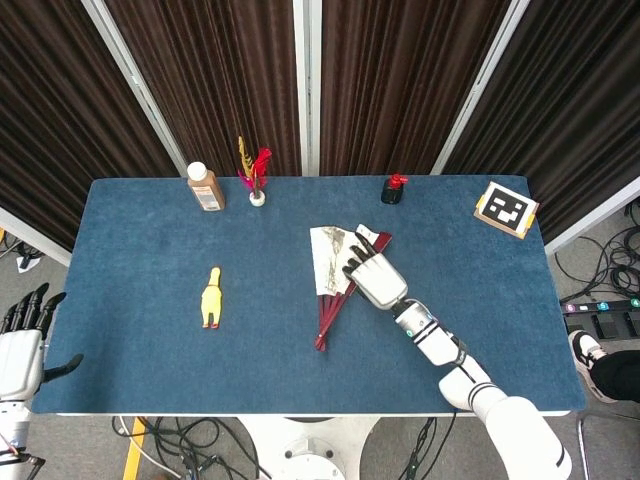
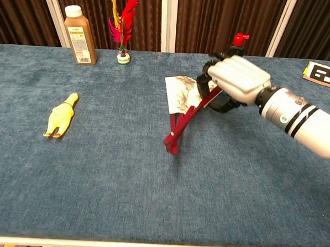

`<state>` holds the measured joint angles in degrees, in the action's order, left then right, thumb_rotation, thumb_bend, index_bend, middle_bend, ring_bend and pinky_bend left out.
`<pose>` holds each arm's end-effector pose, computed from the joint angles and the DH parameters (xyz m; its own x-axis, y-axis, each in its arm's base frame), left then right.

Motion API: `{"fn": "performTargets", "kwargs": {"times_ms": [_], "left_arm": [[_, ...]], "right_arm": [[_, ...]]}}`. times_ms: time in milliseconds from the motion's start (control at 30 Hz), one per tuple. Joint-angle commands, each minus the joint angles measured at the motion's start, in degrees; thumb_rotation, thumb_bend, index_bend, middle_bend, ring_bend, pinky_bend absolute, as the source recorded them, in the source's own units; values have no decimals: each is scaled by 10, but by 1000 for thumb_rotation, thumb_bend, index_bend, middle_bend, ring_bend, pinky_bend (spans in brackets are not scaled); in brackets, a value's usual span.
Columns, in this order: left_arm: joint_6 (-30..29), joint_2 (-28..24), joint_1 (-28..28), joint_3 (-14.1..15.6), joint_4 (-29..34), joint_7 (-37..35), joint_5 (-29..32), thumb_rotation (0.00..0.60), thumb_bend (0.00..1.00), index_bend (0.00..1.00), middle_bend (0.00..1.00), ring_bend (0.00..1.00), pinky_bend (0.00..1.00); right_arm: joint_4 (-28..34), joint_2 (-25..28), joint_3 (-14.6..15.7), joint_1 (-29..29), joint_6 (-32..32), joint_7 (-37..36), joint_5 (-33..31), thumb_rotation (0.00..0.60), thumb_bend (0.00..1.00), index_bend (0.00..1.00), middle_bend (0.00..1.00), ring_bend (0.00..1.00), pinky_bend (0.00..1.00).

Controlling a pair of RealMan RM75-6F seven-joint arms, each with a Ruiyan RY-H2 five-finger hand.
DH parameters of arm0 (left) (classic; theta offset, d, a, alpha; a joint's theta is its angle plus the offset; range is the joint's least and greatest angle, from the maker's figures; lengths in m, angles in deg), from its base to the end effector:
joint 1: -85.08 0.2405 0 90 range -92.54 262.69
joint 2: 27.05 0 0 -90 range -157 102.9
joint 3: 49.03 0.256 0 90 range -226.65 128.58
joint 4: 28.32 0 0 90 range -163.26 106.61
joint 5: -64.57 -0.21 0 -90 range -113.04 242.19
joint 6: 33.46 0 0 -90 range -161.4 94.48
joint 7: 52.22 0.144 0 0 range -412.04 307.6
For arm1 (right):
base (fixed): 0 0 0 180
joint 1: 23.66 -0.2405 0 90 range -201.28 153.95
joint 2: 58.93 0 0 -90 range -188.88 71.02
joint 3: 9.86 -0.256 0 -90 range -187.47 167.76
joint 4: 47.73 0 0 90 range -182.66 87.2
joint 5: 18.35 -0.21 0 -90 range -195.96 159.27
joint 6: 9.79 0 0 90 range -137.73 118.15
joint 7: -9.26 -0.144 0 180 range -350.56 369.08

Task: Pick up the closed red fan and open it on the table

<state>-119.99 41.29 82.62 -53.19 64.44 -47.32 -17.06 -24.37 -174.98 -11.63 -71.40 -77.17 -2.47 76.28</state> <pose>-0.3175 0.1715 0.1450 0.3944 -0.0174 0.9188 0.9147 0.1031 -0.3907 -0.1659 -0.3848 -0.0767 0.5820 0.0820 0.8090 -0.6017 -0.6258 0.4963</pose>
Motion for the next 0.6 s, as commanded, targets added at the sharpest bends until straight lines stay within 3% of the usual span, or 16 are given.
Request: {"fn": "performTargets", "kwargs": {"times_ms": [33,233,433,600], "left_arm": [[-1,-2,-9,-7,-2,-12,-12,600,70,197,137,78,131],[14,-13,-48,-32,5,-109,-47,600,70,197,137,78,131],[37,-6,-102,-64,0,-203,-71,600,70,197,137,78,134],[95,28,-160,-91,-23,-370,-50,600,70,197,137,78,136]], "right_arm": [[37,42,5,-20,-31,-2,18,600,751,728,561,255,117],[182,160,-4,-47,-46,15,28,600,858,838,656,343,189],[373,309,-12,-75,7,27,26,600,878,873,684,357,209],[484,395,-24,-88,43,19,14,600,881,885,691,358,228]]}}
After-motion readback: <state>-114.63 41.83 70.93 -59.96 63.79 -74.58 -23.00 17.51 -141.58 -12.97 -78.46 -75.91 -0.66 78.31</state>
